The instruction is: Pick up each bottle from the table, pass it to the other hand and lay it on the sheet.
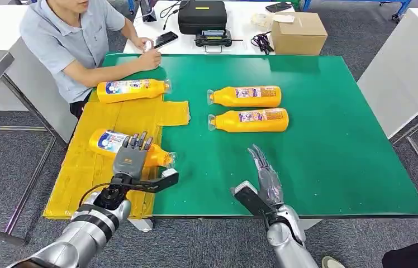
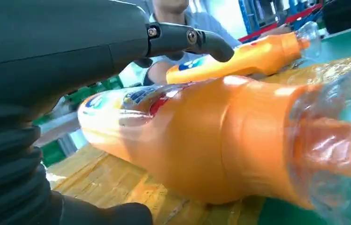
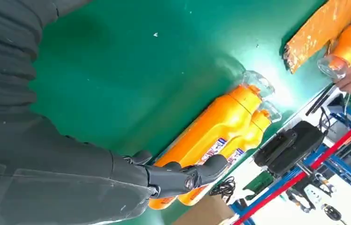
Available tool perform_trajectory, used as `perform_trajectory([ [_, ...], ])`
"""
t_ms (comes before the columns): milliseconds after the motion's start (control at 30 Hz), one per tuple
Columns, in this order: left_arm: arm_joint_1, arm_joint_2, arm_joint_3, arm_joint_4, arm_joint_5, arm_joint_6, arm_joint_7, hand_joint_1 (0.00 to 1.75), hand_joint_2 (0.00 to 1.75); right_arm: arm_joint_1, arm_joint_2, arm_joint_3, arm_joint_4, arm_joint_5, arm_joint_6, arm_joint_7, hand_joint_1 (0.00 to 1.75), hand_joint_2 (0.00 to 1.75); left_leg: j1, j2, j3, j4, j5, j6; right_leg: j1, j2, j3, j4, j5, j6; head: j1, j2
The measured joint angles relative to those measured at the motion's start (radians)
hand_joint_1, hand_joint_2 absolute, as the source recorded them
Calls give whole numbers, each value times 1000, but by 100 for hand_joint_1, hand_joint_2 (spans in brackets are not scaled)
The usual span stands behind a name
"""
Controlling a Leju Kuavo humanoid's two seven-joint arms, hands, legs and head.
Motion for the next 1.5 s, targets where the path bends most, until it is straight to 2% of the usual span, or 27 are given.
perform_trajectory([
  [67,97,-16,7,-136,68,92,-121,0,175,34,5,-25,-37,-71,28,-11,0,175,0,0,-1,0,0,0,0,0,-1,0,-1,0,0,0],
  [200,267,-35,-18,-413,34,58,-104,0,175,103,6,-63,-118,-114,68,-12,0,175,0,2,-7,0,-3,-1,0,1,-7,0,-1,0,0,0],
  [267,302,-34,-24,-485,38,61,-104,0,175,119,10,-81,-140,-151,90,-18,0,175,-1,2,-8,0,-4,-1,0,1,-8,-1,-1,0,0,0],
  [400,349,-34,-37,-577,44,81,-111,0,175,130,39,-134,-177,-328,203,-10,0,175,0,1,-8,0,-3,-1,1,1,-8,0,-1,-1,0,0],
  [633,397,-39,-52,-674,54,77,-115,0,175,156,76,-168,-283,-268,138,17,0,175,1,1,-7,0,-3,-1,1,1,-8,0,-1,-1,0,0],
  [767,408,-43,-55,-700,101,75,-143,0,175,169,89,-169,-338,-232,80,-17,0,175,0,1,-7,0,-3,-1,0,1,-8,0,-1,-1,0,0],
  [900,416,-63,-57,-722,252,42,-212,0,175,176,93,-169,-380,-128,-36,-34,0,175,0,1,-7,0,-3,-1,0,1,-8,0,-1,-1,0,0],
  [1067,454,-107,-56,-756,626,-51,-372,0,175,172,50,-168,-389,219,-226,80,0,175,0,1,-8,0,-3,-1,0,0,-8,0,-1,-1,0,0],
  [1300,479,-138,-56,-777,707,-73,-398,0,175,165,2,-168,-389,287,-250,121,0,175,0,1,-7,0,-3,-1,0,0,-8,0,-1,-1,0,0],
  [1500,482,-146,-56,-770,934,-125,-407,0,175,134,-43,-162,-340,517,-246,287,0,175,0,1,-7,0,-3,-1,1,0,-8,0,-1,-1,0,0],
])
